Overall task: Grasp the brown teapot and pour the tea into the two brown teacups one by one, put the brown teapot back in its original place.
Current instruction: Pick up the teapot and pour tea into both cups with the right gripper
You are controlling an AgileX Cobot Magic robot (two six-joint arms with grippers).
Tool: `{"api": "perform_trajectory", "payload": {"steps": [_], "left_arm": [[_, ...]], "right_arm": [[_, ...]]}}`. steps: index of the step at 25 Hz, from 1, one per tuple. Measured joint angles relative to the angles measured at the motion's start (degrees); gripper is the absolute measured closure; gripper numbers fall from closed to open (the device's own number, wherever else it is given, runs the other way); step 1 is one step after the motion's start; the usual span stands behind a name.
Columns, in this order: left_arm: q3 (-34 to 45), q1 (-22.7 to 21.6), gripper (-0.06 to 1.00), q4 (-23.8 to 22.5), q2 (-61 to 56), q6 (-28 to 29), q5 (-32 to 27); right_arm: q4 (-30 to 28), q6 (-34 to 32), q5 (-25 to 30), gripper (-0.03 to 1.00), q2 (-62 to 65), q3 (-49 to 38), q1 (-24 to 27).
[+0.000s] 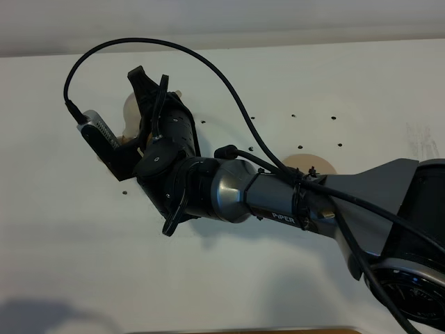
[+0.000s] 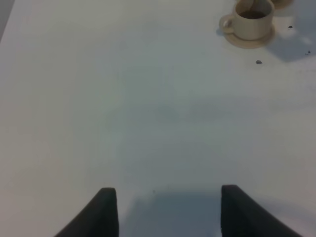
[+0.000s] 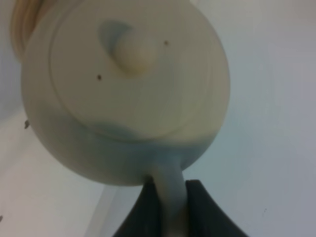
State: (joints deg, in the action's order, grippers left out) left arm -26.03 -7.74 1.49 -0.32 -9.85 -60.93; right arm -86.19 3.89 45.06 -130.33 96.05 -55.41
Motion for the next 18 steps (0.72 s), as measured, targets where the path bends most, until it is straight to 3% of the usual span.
{"api": "perform_trajectory", "payload": {"steps": [18], "left_arm": [[0.0, 0.0, 0.42, 0.0, 0.0, 0.0, 0.0]], "right_arm": [[-0.2, 5.1, 0.0, 0.88, 0.0, 0.0, 0.0]]}}
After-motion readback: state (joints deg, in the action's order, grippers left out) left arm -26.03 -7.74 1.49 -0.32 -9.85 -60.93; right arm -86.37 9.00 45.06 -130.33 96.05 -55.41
